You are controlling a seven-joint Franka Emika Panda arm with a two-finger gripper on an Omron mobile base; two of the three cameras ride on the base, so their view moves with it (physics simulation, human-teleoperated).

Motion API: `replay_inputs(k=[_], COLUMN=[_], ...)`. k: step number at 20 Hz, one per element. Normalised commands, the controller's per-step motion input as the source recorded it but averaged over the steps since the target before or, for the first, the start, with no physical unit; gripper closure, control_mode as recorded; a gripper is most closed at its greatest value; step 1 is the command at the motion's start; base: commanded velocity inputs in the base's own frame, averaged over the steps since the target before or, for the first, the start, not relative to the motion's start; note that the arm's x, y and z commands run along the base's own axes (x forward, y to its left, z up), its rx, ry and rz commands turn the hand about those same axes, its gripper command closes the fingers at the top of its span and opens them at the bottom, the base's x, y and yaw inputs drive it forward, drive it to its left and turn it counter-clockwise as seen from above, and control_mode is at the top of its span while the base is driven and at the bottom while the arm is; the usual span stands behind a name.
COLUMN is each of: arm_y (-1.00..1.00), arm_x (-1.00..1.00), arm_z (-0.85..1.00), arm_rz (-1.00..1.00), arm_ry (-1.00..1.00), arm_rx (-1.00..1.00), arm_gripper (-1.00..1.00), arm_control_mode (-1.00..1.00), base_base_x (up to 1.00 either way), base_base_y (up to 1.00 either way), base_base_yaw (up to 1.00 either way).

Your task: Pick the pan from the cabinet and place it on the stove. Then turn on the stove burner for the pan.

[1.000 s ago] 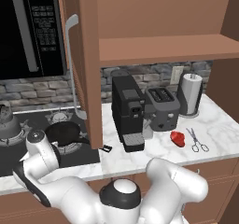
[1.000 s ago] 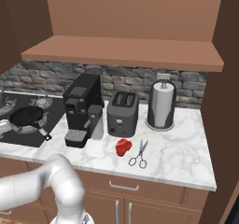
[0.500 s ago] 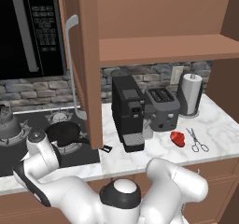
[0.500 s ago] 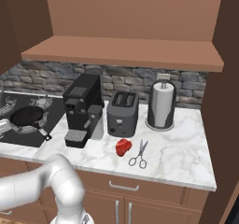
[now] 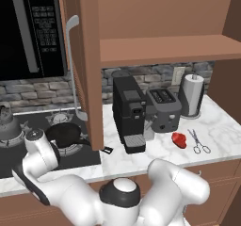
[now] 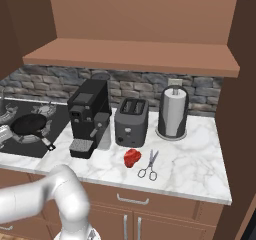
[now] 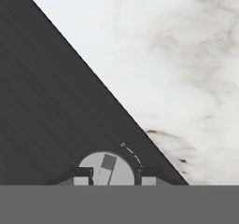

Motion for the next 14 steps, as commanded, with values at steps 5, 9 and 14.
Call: replay_inputs(k=[5, 9, 14], arm_y=[0.0, 0.01, 0.0], arm_x=[0.0, -0.02, -0.03], arm_z=[-0.37, -0.39, -0.36], arm_rz=[0.23, 0.22, 0.24], arm_ry=[-0.01, -0.04, -0.05], arm_rx=[-0.15, -0.14, -0.12], arm_gripper=[1.0, 1.0, 1.0], arm_control_mode=[-1.0, -1.0, -1.0], base_base_x=[0.0, 0.0, 0.0], base_base_y=[0.0, 0.0, 0.0], base_base_yaw=[0.0, 0.0, 0.0])
